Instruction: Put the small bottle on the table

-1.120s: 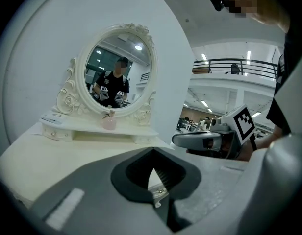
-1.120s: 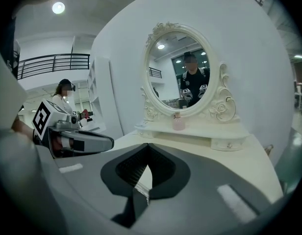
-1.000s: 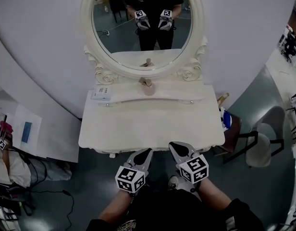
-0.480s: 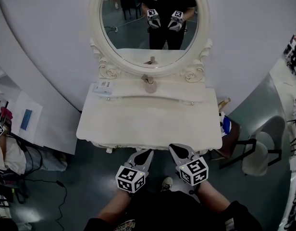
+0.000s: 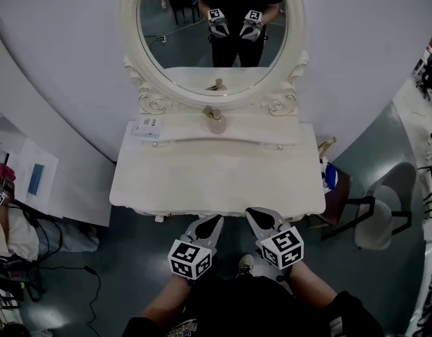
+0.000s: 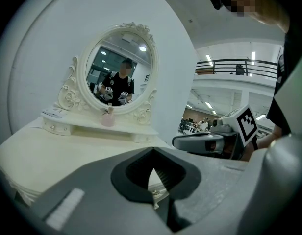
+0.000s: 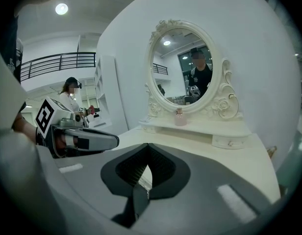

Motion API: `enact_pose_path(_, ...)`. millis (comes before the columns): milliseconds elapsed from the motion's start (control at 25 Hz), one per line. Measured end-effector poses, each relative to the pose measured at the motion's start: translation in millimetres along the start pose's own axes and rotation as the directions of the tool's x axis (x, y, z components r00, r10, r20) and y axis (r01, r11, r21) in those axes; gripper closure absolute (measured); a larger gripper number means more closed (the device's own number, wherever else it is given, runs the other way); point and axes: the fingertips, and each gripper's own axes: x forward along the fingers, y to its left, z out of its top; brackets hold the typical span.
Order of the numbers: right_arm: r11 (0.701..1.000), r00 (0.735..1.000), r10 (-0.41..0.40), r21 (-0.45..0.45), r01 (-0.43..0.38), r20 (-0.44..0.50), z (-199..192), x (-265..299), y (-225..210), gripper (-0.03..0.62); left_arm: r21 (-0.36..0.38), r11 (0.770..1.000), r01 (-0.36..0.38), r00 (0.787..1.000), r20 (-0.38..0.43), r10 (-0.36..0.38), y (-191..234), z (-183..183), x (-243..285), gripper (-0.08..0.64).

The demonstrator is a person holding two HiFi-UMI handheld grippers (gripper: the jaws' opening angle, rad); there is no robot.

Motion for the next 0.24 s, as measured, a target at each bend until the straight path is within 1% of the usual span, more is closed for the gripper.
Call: enact_pose_path(240,1.0,1.0,-0.009,0.009,0.009,-0.007,-1,13,-1,0.565,-0.005,1.0,0.015,1.0,-0.007,-0.015,11,1,5,0.56)
